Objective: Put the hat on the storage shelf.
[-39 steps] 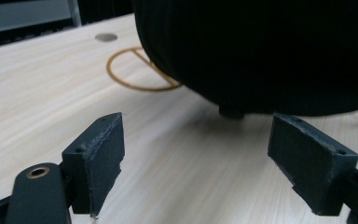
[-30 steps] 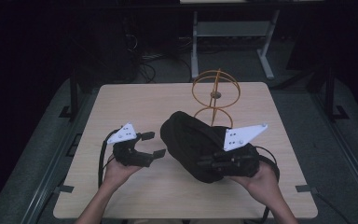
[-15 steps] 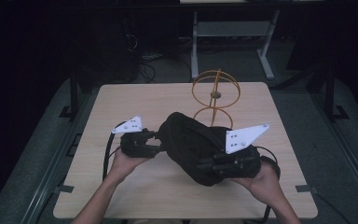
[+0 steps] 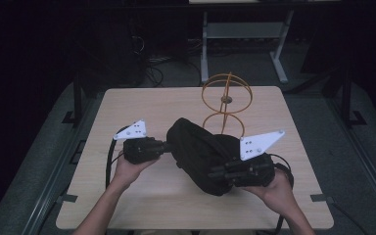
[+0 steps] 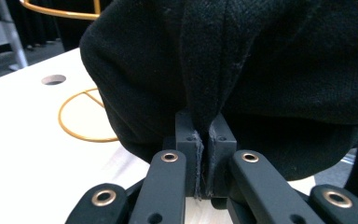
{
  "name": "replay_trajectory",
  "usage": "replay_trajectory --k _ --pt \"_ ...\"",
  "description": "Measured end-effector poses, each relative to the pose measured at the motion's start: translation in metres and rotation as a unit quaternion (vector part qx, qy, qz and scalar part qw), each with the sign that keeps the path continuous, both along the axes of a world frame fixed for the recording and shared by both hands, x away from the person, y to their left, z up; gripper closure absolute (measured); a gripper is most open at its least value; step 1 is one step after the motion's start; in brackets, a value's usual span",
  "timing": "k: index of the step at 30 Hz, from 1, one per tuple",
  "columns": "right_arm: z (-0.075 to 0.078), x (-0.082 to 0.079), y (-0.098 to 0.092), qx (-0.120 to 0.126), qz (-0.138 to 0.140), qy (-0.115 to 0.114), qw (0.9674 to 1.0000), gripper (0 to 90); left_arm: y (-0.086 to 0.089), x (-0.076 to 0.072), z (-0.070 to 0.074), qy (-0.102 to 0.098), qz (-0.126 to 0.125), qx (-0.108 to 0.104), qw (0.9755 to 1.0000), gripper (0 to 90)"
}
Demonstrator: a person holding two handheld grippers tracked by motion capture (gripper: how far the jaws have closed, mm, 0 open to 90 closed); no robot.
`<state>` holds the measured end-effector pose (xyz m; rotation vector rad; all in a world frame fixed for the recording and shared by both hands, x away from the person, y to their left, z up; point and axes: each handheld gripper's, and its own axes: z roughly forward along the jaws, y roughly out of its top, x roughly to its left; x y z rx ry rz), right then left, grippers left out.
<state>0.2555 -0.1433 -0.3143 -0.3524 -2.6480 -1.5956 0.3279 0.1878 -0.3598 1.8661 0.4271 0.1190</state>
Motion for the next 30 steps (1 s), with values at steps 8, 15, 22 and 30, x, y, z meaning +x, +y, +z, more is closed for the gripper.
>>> replay_trajectory --k 8,15,22,30 --pt "-0.009 0.008 -0.010 0.025 -0.007 0.015 0.9995 81.2 0.000 0.000 0.022 -0.011 0.008 0.015 0.9998 86.8" --pt "-0.014 0.013 -0.017 0.054 -0.011 0.022 0.9982 79.9 -0.001 0.001 0.054 -0.027 0.019 0.008 0.9994 86.9" --pt "-0.017 0.018 -0.028 0.072 -0.052 0.024 0.9958 56.9 -0.006 0.002 0.081 -0.051 0.024 0.036 0.9978 86.9" --pt "-0.039 0.020 -0.053 0.054 -0.112 0.027 0.9919 45.3 0.007 0.014 0.086 -0.042 0.049 0.050 0.9967 87.2"
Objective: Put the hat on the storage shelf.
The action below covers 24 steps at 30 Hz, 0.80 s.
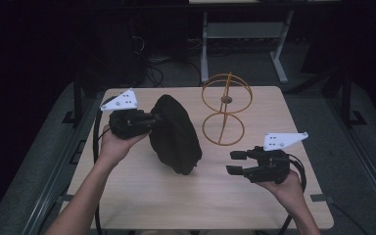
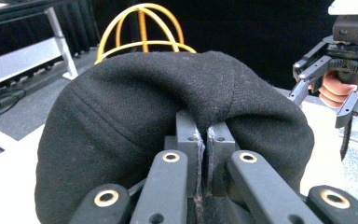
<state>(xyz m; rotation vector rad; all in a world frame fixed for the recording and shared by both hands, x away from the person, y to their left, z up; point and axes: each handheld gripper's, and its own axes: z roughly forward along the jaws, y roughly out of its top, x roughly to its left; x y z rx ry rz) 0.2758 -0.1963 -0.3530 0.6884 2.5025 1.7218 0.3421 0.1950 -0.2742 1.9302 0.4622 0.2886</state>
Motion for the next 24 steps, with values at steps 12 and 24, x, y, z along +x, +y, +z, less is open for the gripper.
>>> replay_trajectory --k 12,24 --pt "-0.032 0.000 -0.041 -0.021 -0.081 0.023 0.9962 40.7 0.003 0.018 0.013 0.014 0.000 -0.001 0.9999 87.2" --pt "-0.051 0.003 -0.070 -0.045 -0.140 0.031 0.9886 32.0 0.002 0.044 0.030 0.019 0.010 0.002 0.9998 87.2"
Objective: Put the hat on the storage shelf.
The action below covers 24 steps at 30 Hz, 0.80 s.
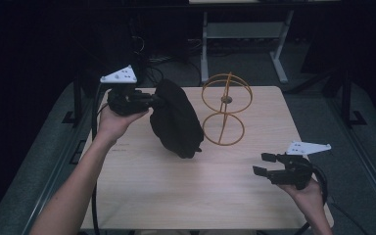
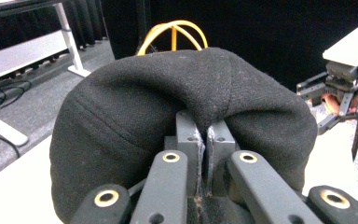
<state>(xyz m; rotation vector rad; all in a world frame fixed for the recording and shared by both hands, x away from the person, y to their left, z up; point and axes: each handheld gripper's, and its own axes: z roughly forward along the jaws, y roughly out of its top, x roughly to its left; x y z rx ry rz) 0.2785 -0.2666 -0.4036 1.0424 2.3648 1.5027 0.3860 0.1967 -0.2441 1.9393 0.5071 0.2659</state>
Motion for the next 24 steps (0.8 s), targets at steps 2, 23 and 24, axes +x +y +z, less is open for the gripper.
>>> replay_trajectory --k 2,23,24 --pt "-0.001 -0.001 -0.004 -0.001 -0.007 -0.004 1.0000 31.8 0.000 0.006 0.004 0.000 0.001 0.000 1.0000 87.2" --pt "-0.003 -0.004 -0.031 0.001 -0.058 -0.019 0.9981 30.4 -0.036 0.045 0.045 -0.009 -0.008 0.005 0.9999 87.2" --pt "-0.003 -0.004 -0.032 0.001 -0.061 -0.019 0.9980 30.5 -0.039 0.047 0.048 -0.010 -0.009 0.007 0.9999 87.2"
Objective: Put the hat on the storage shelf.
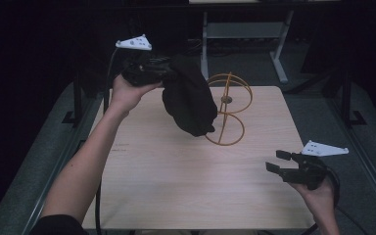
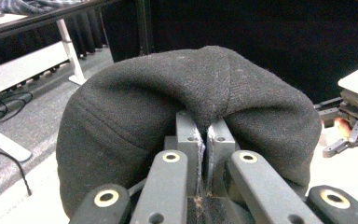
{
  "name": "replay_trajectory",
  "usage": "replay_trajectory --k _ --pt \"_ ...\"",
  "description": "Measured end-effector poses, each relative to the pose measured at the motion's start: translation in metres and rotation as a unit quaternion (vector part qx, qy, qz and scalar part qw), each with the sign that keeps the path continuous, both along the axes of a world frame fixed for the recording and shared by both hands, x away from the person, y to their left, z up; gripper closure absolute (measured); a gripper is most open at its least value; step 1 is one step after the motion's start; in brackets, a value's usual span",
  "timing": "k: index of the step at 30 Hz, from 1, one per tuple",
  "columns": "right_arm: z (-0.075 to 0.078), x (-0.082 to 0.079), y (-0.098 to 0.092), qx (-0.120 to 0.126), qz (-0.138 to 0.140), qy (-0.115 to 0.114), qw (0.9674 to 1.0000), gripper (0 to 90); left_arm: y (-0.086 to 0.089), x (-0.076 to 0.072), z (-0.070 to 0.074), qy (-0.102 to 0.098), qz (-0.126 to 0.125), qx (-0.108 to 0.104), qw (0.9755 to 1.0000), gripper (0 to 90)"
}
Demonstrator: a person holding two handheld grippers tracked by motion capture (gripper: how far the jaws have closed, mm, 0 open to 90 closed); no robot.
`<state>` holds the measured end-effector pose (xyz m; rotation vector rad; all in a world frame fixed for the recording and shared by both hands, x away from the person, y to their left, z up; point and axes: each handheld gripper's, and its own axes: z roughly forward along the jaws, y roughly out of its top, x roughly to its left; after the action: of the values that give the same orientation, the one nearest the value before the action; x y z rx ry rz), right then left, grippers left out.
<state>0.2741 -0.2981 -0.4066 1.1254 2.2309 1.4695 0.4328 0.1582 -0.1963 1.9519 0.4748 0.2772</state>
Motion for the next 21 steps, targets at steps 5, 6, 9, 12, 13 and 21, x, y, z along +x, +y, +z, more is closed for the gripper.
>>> replay_trajectory --k 5,6,9,12,13,21 --pt "0.001 -0.001 -0.005 0.004 -0.010 -0.009 0.9999 30.4 -0.015 0.008 0.013 -0.005 -0.007 0.003 1.0000 87.2" --pt "0.001 -0.001 -0.006 0.006 -0.011 -0.011 0.9999 30.4 -0.018 0.010 0.015 -0.004 -0.009 0.002 1.0000 87.2" --pt "0.002 -0.002 -0.008 0.007 -0.016 -0.013 0.9998 30.5 -0.028 0.016 0.021 -0.006 -0.012 0.002 0.9999 87.2" --pt "0.002 -0.002 -0.010 0.009 -0.018 -0.016 0.9997 30.5 -0.038 0.021 0.026 -0.007 -0.018 0.001 0.9998 87.2" --pt "0.002 -0.003 -0.011 0.012 -0.021 -0.017 0.9996 30.5 -0.040 0.022 0.027 -0.008 -0.020 -0.001 0.9998 87.2" --pt "0.004 -0.003 -0.015 0.024 -0.027 -0.024 0.9991 30.6 -0.073 0.037 0.029 0.003 -0.032 0.003 0.9995 87.2"
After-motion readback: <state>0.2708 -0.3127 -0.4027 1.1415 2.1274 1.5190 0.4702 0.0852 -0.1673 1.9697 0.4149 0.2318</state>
